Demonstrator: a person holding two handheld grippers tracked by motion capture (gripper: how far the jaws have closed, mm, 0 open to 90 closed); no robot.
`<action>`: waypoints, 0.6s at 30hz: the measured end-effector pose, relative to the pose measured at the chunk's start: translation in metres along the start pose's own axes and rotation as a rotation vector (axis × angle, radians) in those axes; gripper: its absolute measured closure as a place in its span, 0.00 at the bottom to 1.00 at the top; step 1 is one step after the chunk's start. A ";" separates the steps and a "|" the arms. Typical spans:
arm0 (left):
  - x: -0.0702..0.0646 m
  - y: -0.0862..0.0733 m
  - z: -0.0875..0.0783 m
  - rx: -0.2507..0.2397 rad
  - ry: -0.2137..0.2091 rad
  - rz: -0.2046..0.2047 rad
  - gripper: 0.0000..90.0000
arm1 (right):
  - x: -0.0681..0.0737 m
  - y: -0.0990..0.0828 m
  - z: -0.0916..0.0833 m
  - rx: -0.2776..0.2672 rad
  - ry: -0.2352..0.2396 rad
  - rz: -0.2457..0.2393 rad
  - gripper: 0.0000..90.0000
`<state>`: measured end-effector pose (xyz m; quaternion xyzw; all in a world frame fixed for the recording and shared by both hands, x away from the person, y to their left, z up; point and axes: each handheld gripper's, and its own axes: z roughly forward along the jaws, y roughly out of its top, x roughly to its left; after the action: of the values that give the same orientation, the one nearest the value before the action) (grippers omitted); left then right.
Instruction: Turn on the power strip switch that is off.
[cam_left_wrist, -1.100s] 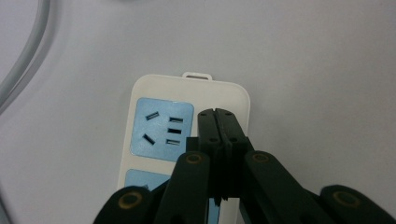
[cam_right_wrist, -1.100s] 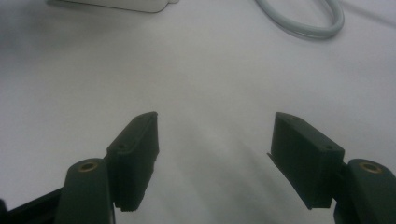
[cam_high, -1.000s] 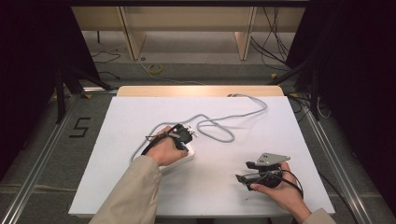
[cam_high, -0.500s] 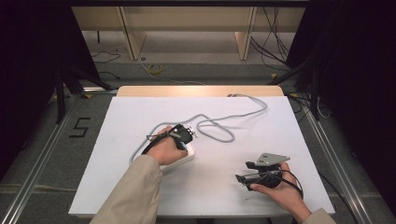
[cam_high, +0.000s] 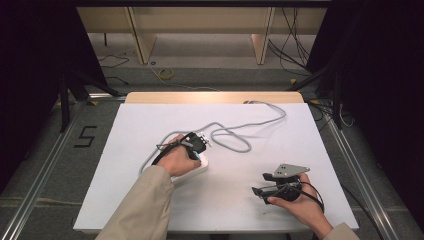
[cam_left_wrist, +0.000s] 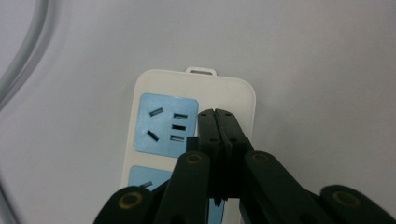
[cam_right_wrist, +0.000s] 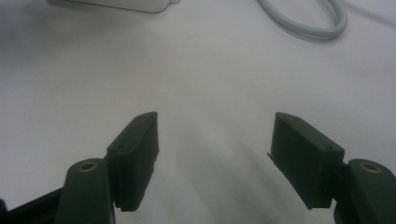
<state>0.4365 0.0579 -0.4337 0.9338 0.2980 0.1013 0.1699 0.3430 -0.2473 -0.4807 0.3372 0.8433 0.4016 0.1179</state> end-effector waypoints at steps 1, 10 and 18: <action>0.000 0.000 0.000 0.000 0.002 0.002 1.00 | 0.000 0.000 0.000 0.000 -0.001 0.000 0.37; -0.004 0.005 0.001 0.013 0.010 0.026 1.00 | -0.001 0.000 0.000 0.002 0.000 -0.001 0.37; -0.004 0.005 0.002 0.019 0.007 0.019 1.00 | 0.000 0.000 0.000 0.000 0.000 0.000 0.37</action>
<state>0.4367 0.0509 -0.4342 0.9379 0.2905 0.1034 0.1588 0.3430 -0.2478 -0.4806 0.3372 0.8433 0.4015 0.1180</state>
